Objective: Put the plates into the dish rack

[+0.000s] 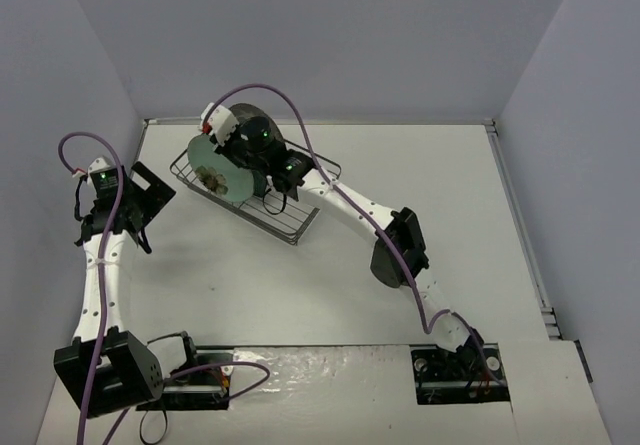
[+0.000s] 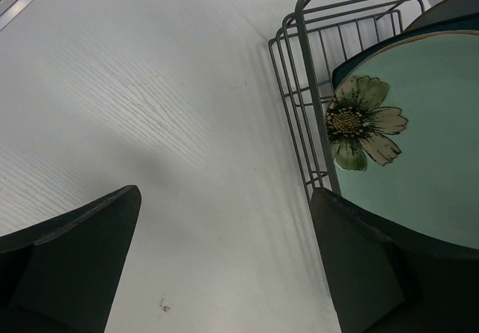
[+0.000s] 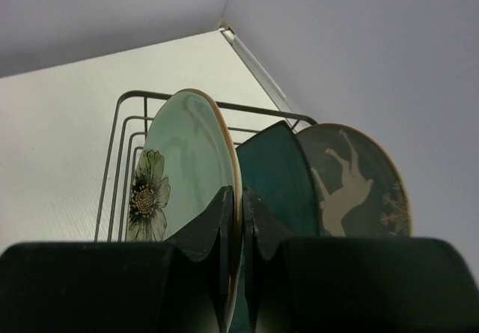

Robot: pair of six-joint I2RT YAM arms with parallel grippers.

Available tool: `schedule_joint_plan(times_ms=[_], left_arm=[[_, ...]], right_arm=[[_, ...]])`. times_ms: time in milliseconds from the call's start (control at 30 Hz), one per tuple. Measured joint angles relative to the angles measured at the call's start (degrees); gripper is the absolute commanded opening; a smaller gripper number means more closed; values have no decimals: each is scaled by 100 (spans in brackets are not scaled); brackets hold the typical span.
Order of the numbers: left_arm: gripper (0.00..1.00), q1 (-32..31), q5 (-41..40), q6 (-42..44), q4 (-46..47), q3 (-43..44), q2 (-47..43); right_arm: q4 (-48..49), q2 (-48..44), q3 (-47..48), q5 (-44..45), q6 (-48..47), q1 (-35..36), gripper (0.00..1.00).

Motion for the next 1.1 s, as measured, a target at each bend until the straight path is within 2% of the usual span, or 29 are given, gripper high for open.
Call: schedule_joint_plan(times_ms=[333,967,1100], left_arm=[[97,0,17,4,7,-5,-85],[97,0,61,9,25,-93,-156],[97,0,61,10,25,-96,-179]], right_arm=[[540,326,-7,911,-666,381,0],[1204,324,-638,712,-731,370,0],[1426,324,-795,641,-704,370,7]])
